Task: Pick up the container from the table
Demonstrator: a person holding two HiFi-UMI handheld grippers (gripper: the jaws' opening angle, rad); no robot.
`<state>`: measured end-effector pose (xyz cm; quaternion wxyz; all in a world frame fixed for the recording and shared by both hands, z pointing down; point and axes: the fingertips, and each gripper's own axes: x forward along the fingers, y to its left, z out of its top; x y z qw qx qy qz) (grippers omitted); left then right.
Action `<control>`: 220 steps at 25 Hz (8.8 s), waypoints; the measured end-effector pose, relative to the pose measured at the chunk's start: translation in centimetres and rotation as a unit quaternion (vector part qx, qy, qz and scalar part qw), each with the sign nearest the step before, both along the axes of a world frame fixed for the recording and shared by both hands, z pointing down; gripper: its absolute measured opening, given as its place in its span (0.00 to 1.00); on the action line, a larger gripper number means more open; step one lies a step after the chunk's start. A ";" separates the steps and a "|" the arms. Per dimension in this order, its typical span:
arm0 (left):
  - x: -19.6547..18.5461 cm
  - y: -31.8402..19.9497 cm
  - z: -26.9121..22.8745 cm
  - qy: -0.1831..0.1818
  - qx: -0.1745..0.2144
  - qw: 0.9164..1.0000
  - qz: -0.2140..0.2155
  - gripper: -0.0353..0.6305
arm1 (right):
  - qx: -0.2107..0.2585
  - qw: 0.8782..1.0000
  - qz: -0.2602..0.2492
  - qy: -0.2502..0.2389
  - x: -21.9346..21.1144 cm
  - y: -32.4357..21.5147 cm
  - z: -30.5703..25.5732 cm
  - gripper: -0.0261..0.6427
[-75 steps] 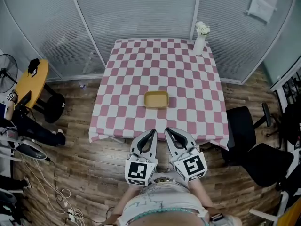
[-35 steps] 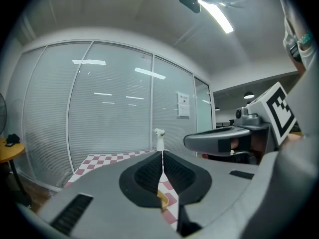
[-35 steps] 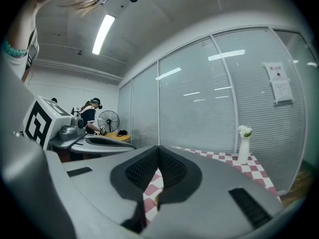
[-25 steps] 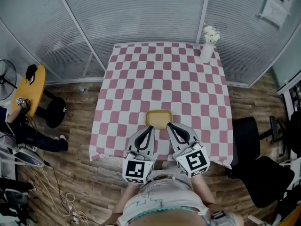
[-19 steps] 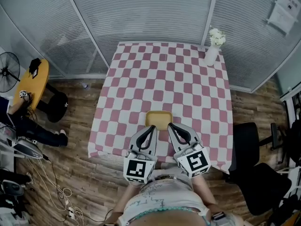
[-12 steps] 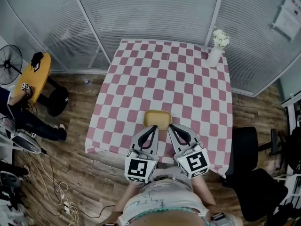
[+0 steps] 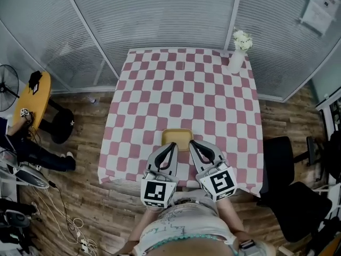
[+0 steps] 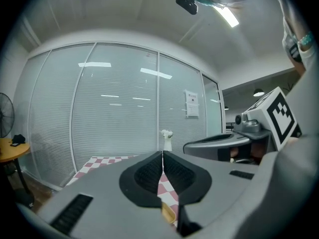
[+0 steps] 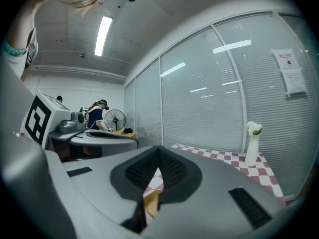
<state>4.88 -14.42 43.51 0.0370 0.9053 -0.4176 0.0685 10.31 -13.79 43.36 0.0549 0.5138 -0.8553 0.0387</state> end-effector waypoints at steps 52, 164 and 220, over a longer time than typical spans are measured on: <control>-4.5 -5.6 0.0 0.025 -0.018 0.992 0.119 0.08 | -0.019 0.993 0.094 0.069 -4.0 -6.5 2.6 0.03; -12.0 -4.9 4.2 -0.027 -0.067 0.997 0.024 0.08 | -0.407 0.898 0.165 -0.016 4.2 -9.4 33.3 0.08; -8.3 -4.4 6.8 -0.036 -0.105 0.990 0.083 0.08 | -0.309 0.940 0.140 -0.038 4.2 -10.8 16.7 0.07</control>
